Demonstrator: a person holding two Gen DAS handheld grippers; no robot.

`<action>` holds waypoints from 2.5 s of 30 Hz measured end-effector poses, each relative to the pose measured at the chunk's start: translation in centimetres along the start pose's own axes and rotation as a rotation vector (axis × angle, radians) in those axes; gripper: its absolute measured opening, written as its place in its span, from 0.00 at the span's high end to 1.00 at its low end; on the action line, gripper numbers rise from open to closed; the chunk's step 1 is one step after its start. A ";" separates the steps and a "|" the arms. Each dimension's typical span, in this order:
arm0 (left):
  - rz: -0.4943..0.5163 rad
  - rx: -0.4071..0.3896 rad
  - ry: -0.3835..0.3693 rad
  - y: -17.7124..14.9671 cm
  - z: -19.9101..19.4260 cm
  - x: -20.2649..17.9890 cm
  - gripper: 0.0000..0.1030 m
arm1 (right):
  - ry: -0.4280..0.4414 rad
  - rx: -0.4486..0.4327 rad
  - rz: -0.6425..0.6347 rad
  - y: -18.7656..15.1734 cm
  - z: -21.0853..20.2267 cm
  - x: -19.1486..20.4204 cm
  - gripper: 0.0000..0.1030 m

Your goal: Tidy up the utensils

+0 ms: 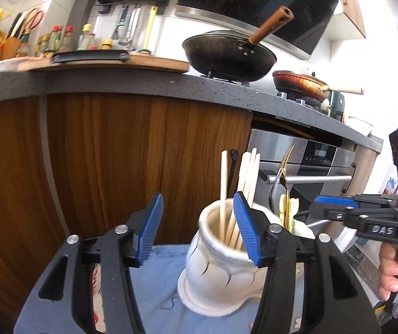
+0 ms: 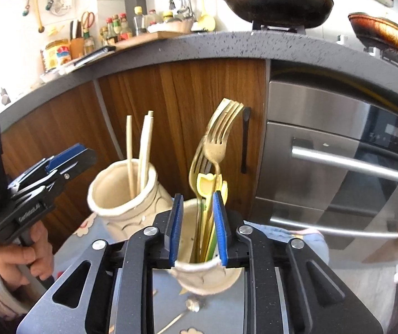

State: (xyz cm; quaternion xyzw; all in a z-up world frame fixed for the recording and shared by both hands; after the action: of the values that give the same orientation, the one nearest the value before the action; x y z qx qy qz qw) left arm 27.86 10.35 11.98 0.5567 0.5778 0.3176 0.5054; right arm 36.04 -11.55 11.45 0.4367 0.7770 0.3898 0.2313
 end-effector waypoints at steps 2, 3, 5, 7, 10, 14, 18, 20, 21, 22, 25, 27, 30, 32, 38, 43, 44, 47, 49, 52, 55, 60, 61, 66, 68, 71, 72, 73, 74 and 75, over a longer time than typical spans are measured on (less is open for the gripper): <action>-0.019 0.009 -0.003 -0.6 -0.6 0.5 0.47 | 0.002 -0.014 0.011 -0.9 -1.0 -0.4 0.72; -0.027 0.016 -0.003 -1.0 -1.0 0.7 0.46 | -0.001 -0.016 0.016 -1.3 -1.4 -0.6 0.72; -0.038 0.031 0.001 -1.7 -1.3 1.1 0.45 | -0.002 -0.019 0.030 -2.3 -2.1 -1.0 0.69; -0.048 0.050 0.001 -2.5 -1.7 1.4 0.44 | 0.000 -0.013 0.041 -3.2 -2.4 -1.3 0.66; -0.063 0.083 -0.001 -4.0 -2.0 1.6 0.38 | 0.001 0.004 0.056 -5.0 -2.7 -1.7 0.60; -0.066 0.130 -0.001 -6.4 -2.1 1.6 0.38 | 0.000 0.040 0.074 -7.8 -2.5 -2.0 0.56; -0.093 0.183 -0.011 -8.5 -2.0 1.7 0.36 | -0.005 0.080 0.099 -10.5 -2.0 -2.3 0.52; -0.088 0.211 -0.020 -9.4 -2.0 1.3 0.34 | -0.011 0.095 0.110 -11.6 -1.8 -2.6 0.50; -0.076 0.233 -0.024 -9.9 -1.9 1.1 0.32 | -0.013 0.103 0.119 -12.2 -1.7 -2.7 0.49; -0.067 0.244 -0.025 -10.4 -2.0 0.8 0.32 | -0.014 0.111 0.127 -12.8 -1.7 -2.9 0.48; -0.049 0.278 -0.033 -11.7 -2.1 0.3 0.27 | -0.032 0.123 0.137 -14.0 -1.6 -3.2 0.40; -0.060 0.301 -0.044 -12.3 -2.1 0.1 0.26 | -0.042 0.136 0.142 -14.8 -1.5 -3.3 0.37; -0.070 0.312 -0.048 -13.1 -2.3 0.0 0.22 | -0.056 0.147 0.146 -15.7 -1.2 -3.5 0.30; -0.058 0.323 -0.044 -13.8 -2.2 -0.3 0.22 | -0.066 0.154 0.144 -16.1 -0.9 -3.4 0.26; 0.018 0.304 -0.033 -14.1 -2.7 -1.8 0.19 | -0.033 0.218 0.207 -17.3 -0.1 -4.1 0.23; 0.103 0.307 -0.074 -14.1 -2.9 -4.0 0.24 | -0.039 0.224 0.146 -17.3 0.1 -3.0 0.26; 0.110 0.317 -0.090 -14.2 -2.8 -4.5 0.28 | -0.045 0.228 0.140 -17.4 0.2 -2.9 0.26; 0.130 0.352 -0.133 -14.7 -2.2 -5.8 0.38 | -0.044 0.232 0.142 -17.4 0.2 -2.9 0.26; 0.158 0.380 -0.151 -15.0 -1.9 -6.6 0.44 | -0.044 0.229 0.146 -17.4 0.1 -2.9 0.26; 0.194 0.429 -0.172 -15.7 -1.5 -7.6 0.53 | -0.045 0.228 0.143 -17.5 0.1 -2.9 0.26; 0.199 0.505 -0.194 -16.5 -0.6 -7.9 0.64 | -0.048 0.228 0.143 -17.5 0.1 -3.0 0.26; 0.154 0.589 -0.187 -17.4 0.7 -7.4 0.79 | -0.056 0.225 0.130 -17.5 0.1 -2.9 0.26; 0.149 0.588 -0.182 -17.4 0.7 -7.3 0.83 | -0.060 0.225 0.126 -17.5 0.0 -2.8 0.26; 0.103 0.580 -0.173 -17.5 0.9 -6.5 0.94 | -0.076 0.210 0.080 -17.0 -0.2 -1.6 0.26; 0.076 0.575 -0.169 -17.4 0.9 -6.1 0.94 | -0.072 0.210 0.068 -16.8 -0.2 -0.8 0.29; 0.028 0.562 -0.145 -17.0 0.8 -5.0 0.94 | -0.066 0.237 0.037 -16.3 0.5 1.0 0.34; -0.002 0.554 -0.132 -16.9 0.7 -4.4 0.94 | -0.072 0.245 0.025 -16.3 0.8 1.4 0.35; -0.024 0.549 -0.127 -16.8 0.7 -4.0 0.94 | -0.073 0.254 0.017 -16.2 1.0 1.8 0.38; -0.046 0.545 -0.124 -16.8 0.6 -3.6 0.94 | -0.067 0.265 0.013 -16.1 1.4 2.1 0.42; -0.070 0.539 -0.123 -16.8 0.6 -3.2 0.94 | -0.058 0.277 0.010 -16.0 1.8 2.5 0.43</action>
State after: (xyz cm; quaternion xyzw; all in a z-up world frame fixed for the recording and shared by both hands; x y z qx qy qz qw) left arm 22.58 4.16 -3.04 0.6691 0.6286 0.1003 0.3836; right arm 28.00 -13.70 -2.60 0.4793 0.8143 0.2671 0.1893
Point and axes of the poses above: each gripper's, at about its wrist camera, not at the fingertips, and z roughly the way its jaws point, x to its left, y to its top, the point moved 2 cm from there along z, roughly the way its jaws point, and after that the axes turned 13 degrees about -y, right-handed, at the moved point
